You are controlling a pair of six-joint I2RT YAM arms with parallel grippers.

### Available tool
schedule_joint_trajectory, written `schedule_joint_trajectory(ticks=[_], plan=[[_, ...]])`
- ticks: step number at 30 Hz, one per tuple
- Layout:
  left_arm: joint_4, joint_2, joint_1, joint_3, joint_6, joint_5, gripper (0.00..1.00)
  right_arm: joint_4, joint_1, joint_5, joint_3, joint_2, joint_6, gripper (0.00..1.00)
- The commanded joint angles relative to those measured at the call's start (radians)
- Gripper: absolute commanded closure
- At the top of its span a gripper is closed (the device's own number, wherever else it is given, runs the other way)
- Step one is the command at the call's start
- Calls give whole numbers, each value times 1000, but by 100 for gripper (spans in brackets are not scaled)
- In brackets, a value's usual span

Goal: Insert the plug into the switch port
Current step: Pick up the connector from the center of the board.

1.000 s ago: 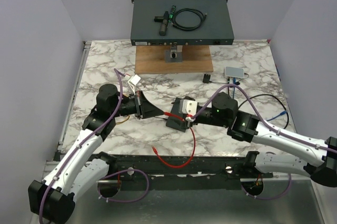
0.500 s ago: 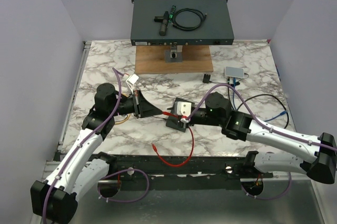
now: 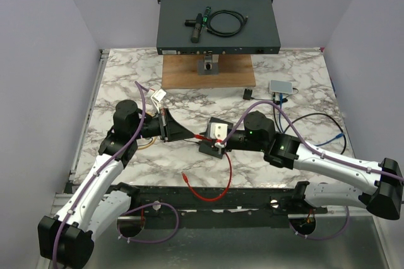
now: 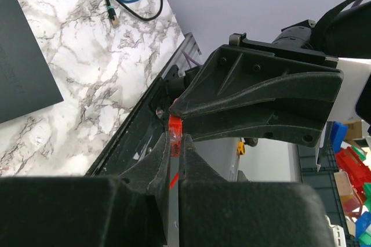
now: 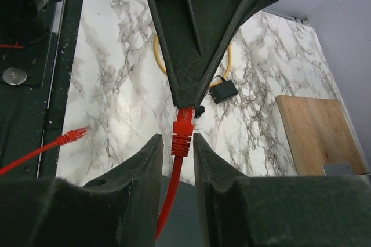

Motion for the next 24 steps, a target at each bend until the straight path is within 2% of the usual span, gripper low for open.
schedule_joint_trajectory(ticks=[1,6,12,17,21,24], plan=[[64,0,7,-15,-16,45,100,32,6,9,-14,10,-4,71],[75,-4,8,-17,-27,53,100,38,5,18,-15,14,-3,71],[75,-8,8,-18,-29,53,100,34,5,17,-14,11,-3,84],[76,-8,10,-21,-33,53,100,35,6,28,-14,8,-3,85],[90,-8,10,-27,-45,56,100,44,7,46,-17,4,-3,99],[132,-1,11,-37,-74,64,100,42,7,56,-15,4,0,99]])
